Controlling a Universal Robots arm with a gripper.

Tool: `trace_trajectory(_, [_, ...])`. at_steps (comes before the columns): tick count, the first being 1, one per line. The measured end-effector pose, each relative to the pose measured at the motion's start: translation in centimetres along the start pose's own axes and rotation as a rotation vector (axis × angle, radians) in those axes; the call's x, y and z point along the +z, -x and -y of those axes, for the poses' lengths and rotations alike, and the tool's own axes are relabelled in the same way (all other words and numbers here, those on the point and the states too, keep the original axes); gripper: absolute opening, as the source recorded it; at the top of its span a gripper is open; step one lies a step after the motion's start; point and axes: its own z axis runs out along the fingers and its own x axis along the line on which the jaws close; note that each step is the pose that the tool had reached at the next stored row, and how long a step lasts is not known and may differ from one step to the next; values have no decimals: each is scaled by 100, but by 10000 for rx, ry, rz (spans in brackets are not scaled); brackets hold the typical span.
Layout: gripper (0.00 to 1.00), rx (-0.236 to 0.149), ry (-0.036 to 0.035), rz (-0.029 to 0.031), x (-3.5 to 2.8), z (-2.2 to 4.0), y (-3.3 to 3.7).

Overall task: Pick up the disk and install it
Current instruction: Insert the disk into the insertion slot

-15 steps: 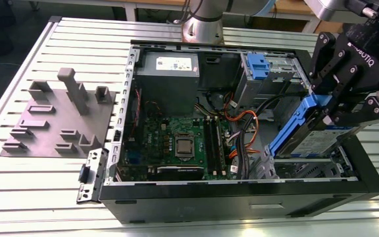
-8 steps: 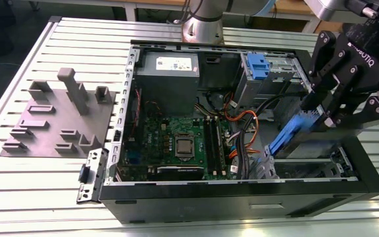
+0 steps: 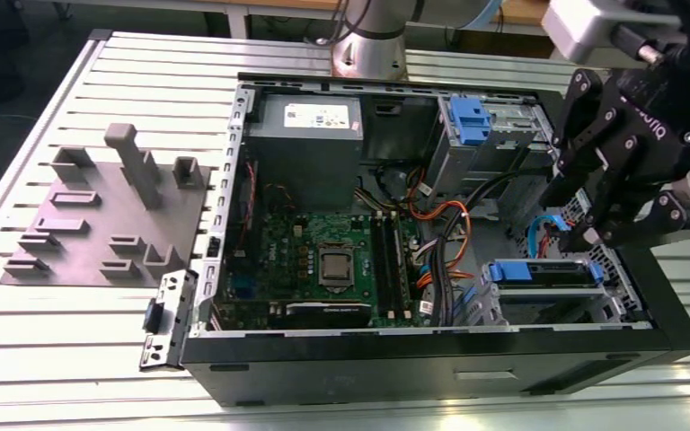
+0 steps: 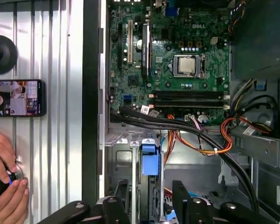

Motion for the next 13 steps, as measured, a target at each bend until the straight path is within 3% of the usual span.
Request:
trace_trajectory(2, [49, 0, 0, 0, 36, 0, -4])
trace_trajectory(4, [36, 0, 0, 0, 72, 0, -5])
trace_trajectory(5, [36, 0, 0, 1, 92, 0, -5])
trace_trajectory(10, [13, -2, 0, 0, 181, 0, -5])
trace_trajectory(13, [11, -4, 0, 0, 237, 0, -5])
